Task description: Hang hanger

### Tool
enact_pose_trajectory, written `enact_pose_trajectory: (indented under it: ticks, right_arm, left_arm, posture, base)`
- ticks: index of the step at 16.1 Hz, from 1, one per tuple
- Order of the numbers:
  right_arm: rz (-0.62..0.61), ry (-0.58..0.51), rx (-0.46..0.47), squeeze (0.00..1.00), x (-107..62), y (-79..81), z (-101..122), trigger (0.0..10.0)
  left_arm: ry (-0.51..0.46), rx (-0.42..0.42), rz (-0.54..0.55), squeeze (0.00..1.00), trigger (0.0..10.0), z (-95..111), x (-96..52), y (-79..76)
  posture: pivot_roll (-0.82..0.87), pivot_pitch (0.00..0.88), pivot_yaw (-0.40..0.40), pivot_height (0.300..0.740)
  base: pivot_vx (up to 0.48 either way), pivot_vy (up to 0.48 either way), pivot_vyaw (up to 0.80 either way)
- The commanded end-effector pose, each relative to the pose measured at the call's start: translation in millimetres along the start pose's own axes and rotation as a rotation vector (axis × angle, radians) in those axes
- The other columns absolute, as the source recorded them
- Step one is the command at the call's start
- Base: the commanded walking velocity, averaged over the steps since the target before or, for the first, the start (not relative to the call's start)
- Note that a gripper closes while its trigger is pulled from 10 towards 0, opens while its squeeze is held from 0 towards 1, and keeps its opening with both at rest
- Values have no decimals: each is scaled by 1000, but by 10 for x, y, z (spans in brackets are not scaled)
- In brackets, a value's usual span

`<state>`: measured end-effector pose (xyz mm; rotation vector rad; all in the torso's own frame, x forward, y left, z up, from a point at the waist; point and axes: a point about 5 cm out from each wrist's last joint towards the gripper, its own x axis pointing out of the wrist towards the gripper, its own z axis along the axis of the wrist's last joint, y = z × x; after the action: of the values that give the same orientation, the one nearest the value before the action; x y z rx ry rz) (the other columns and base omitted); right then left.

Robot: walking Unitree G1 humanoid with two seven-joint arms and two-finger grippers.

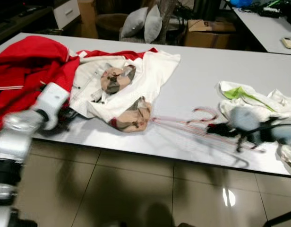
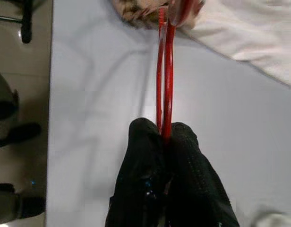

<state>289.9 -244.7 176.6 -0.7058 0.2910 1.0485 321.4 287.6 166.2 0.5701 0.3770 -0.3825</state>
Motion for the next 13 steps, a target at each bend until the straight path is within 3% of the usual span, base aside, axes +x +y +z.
enact_pose_trajectory:
  ticks: [1, 2, 3, 6, 7, 8, 9, 11, 12, 13]
  right_arm:
    - [-33, 3, -34, 0, -129, -96, 87, 10000]
    - [-57, 26, -46, 0, -194, -129, 93, 10000]
    - [-98, 20, 1, 0, -320, -180, 168, 10000]
    - [-158, -43, 102, 0, -374, -208, 272, 10000]
    - [-151, -46, 142, 0, -374, -166, 291, 10000]
    - [-155, -52, 186, 0, -359, -101, 271, 10000]
    - [-214, -101, 257, 0, -312, -54, 270, 10000]
    - [-423, -249, 374, 0, -230, -58, 411, 10000]
    - [-511, -316, 418, 0, -197, -63, 478, 10000]
    - [-633, -404, 477, 0, -139, -28, 577, 10000]
  left_arm:
    - [0, 39, -135, 1000, 10000, 8, -49, -89]
    - [3, 45, -176, 1000, 10000, -7, -93, -90]
    - [-8, 74, -210, 1000, 10000, -11, -180, -42]
    - [-65, 86, -145, 1000, 10000, 64, -258, 131]
    - [-102, 50, -162, 1000, 10000, 141, -323, 183]
    - [-212, -38, -185, 1000, 10000, 301, -401, 204]
    - [-364, -131, -191, 1000, 10000, 495, -463, 181]
    - [-533, -251, -74, 1000, 10000, 670, -402, 55]
    - [-585, -312, -52, 427, 10000, 719, -359, -76]
    - [-650, -403, 10, 141, 10000, 800, -323, -327]
  posture:
    - [-88, 0, 25, 740]
    - [-92, 0, 17, 740]
    - [-103, 0, 11, 740]
    - [-119, 0, 7, 740]
    - [-123, 0, 7, 740]
    - [-129, 0, 11, 740]
    - [-135, 3, 16, 740]
    - [-136, 37, 29, 740]
    - [-135, 40, 36, 740]
    - [-138, 54, 55, 740]
  base:
    - [0, 0, 0]
    - [0, 0, 0]
    - [0, 0, 0]
    - [0, 0, 0]
    - [0, 0, 0]
    - [0, 0, 0]
    - [0, 0, 0]
    - [0, 0, 0]
    - [0, 0, 0]
    - [0, 0, 0]
